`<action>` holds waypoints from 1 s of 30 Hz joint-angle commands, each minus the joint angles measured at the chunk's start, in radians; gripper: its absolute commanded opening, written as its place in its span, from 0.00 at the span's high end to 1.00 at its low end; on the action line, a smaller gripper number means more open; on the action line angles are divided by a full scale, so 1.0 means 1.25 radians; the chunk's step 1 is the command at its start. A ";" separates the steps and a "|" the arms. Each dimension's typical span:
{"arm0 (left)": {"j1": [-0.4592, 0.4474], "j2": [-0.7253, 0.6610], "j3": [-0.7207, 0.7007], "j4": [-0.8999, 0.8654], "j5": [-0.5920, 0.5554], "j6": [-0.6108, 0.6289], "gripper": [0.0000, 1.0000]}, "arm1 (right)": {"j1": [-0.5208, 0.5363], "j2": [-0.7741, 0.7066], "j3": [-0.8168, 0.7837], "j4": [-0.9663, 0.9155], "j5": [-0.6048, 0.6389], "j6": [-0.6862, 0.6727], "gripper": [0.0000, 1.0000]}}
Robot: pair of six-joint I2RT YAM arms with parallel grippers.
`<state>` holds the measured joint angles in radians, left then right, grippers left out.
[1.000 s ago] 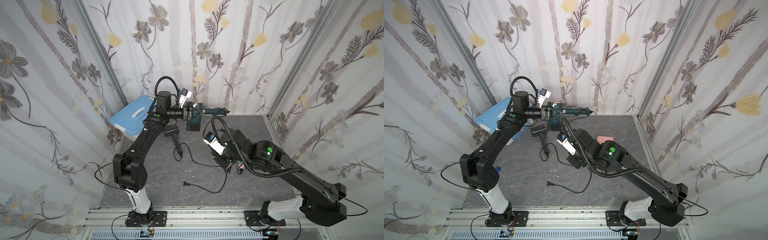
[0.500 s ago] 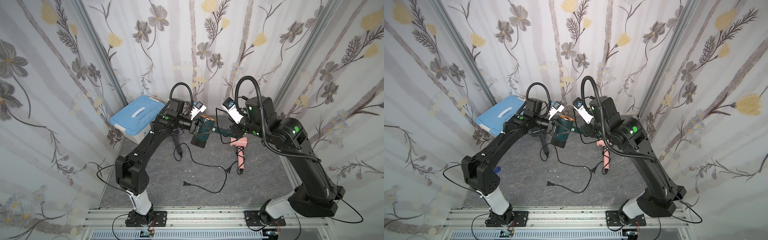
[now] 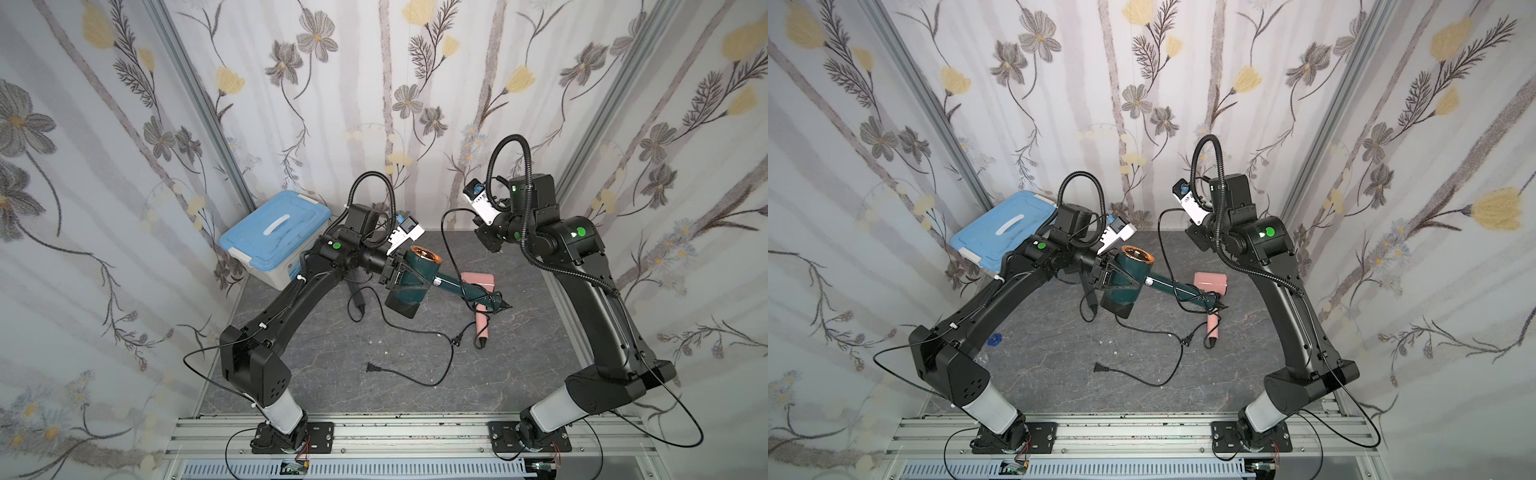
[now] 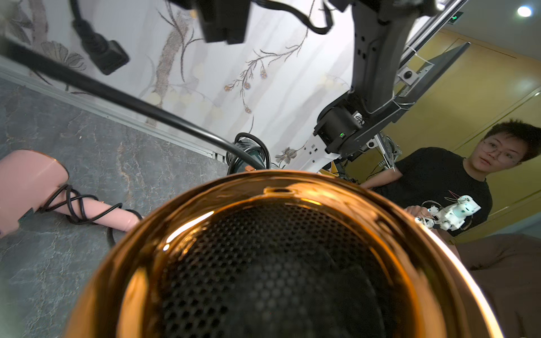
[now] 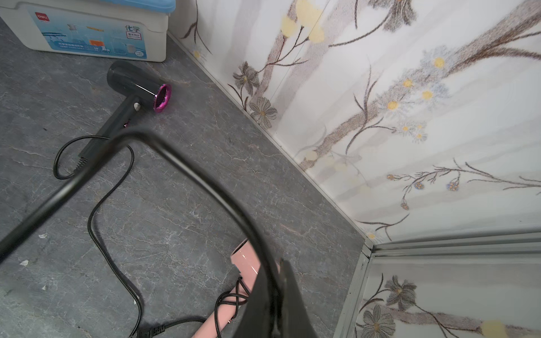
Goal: Wrap the cord around the hair dryer
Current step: Wrap the power cord around the hair dryer.
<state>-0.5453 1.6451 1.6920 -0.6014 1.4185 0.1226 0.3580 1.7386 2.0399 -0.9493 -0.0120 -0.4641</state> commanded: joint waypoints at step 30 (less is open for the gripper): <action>0.084 -0.030 0.006 0.621 -0.052 -0.423 1.00 | -0.156 -0.210 -0.756 0.681 -0.663 0.333 1.00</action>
<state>-0.4553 1.6123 1.7252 -0.1822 1.4391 -0.1944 0.1616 1.4944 1.1278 -0.2520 -0.7849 -0.1425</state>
